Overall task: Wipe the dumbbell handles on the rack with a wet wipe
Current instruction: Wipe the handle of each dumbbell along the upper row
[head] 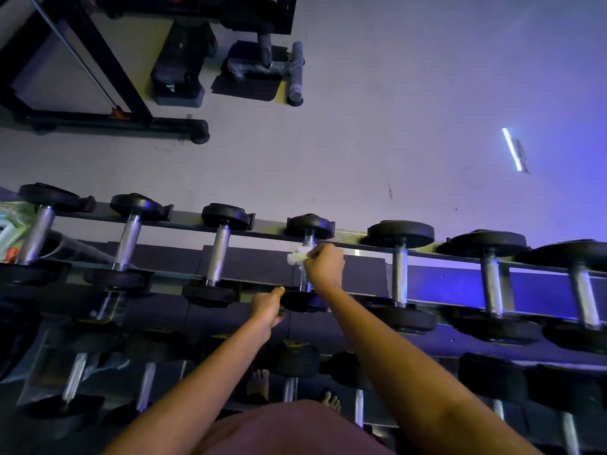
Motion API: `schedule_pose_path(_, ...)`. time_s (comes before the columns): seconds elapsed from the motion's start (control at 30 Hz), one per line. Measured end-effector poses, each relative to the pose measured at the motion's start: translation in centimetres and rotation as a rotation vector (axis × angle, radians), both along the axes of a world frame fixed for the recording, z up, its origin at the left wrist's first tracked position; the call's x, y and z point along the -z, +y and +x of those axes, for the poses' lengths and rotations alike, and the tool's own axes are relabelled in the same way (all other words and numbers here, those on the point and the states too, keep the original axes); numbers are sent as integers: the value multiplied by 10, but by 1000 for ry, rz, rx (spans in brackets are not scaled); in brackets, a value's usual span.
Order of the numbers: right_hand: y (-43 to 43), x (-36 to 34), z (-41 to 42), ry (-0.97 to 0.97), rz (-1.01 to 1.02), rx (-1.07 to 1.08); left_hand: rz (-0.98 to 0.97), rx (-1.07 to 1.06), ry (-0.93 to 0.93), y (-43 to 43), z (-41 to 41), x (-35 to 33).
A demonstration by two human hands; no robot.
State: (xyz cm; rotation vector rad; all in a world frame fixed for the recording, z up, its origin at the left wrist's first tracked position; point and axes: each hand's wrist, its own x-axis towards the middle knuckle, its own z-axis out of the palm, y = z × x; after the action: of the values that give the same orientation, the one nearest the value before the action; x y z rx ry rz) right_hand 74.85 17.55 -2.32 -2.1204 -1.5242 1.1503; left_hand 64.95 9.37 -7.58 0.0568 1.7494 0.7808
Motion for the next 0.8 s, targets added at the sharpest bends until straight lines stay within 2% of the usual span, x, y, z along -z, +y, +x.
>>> schedule_pose_path(0.17, -19, -11, -1, 7, -40, -17, -1, 26, 6, -2, 0, -4)
schedule_pose_path(0.37, 15, -33, -7, 21, 28, -35, 20, 77, 5, -2, 0, -12)
schedule_pose_path(0.5, 17, -40, -7, 35, -16, -67, 12, 112, 17, 0, -2, -10)
schedule_pose_path(0.67, 1, -27, -12, -108, -5, -114, -2, 100, 32, 4, 1, -8)
schedule_pose_path(0.8, 2, -23, -16, -105, -24, -113, 11, 67, 20, 3, 2, -18)
